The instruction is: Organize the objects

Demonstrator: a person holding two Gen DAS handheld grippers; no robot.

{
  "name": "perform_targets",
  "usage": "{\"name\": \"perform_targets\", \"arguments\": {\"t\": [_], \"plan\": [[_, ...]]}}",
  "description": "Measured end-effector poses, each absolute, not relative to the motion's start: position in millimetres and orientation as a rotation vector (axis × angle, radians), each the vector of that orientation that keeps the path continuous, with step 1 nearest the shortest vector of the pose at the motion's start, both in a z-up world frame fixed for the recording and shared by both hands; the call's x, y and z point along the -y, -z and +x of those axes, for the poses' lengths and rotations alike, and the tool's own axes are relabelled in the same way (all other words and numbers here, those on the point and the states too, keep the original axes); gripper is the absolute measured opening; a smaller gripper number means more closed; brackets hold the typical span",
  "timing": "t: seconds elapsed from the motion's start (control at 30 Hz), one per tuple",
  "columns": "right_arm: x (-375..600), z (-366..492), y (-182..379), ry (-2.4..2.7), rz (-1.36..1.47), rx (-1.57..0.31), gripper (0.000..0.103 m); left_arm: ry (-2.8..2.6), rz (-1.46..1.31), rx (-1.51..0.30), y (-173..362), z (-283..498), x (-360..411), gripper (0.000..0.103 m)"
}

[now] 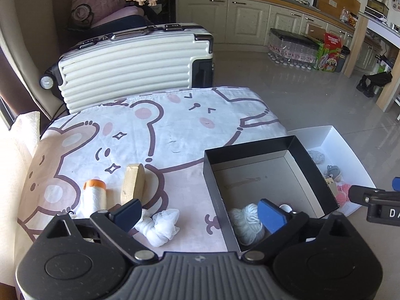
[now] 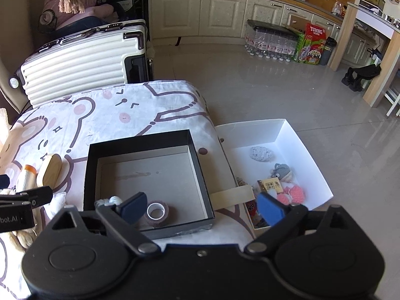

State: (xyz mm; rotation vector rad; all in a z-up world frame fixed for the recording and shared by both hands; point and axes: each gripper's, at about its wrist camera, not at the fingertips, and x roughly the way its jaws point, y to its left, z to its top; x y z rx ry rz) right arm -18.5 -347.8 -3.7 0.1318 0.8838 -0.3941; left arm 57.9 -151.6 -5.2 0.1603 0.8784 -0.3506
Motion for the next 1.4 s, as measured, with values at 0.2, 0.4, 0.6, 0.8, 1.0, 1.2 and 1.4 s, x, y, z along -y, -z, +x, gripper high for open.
{"name": "perform_targets", "arguments": {"t": [0.2,0.4,0.6,0.8,1.0,1.2,1.4], "plan": [[351.6,-20.1,6.6,0.421,0.121,-0.881,0.103,0.342,0.160,-0.868,4.8,57.9,152.8,0.102],[355.3,-22.9,8.5,0.405,0.135,-0.858,0.103,0.331,0.159,-0.872,6.6,60.3,152.7,0.103],[358.5,-23.4,11.4,0.411,0.146,-0.862,0.103,0.347,0.180,-0.873,8.7,59.0,156.1,0.103],[358.7,-23.3,12.1,0.415,0.150,-0.866,0.103,0.333,0.175,-0.879,10.2,60.7,153.1,0.103],[355.6,-20.7,13.2,0.412,0.157,-0.869,0.103,0.319,0.172,-0.882,10.1,62.3,143.6,0.103],[340.2,-11.0,14.4,0.382,0.149,-0.872,0.103,0.281,0.153,-0.885,8.6,66.5,122.6,0.103],[315.4,2.9,14.2,0.330,0.134,-0.872,0.103,0.235,0.140,-0.889,8.2,69.9,93.5,0.103]]}}
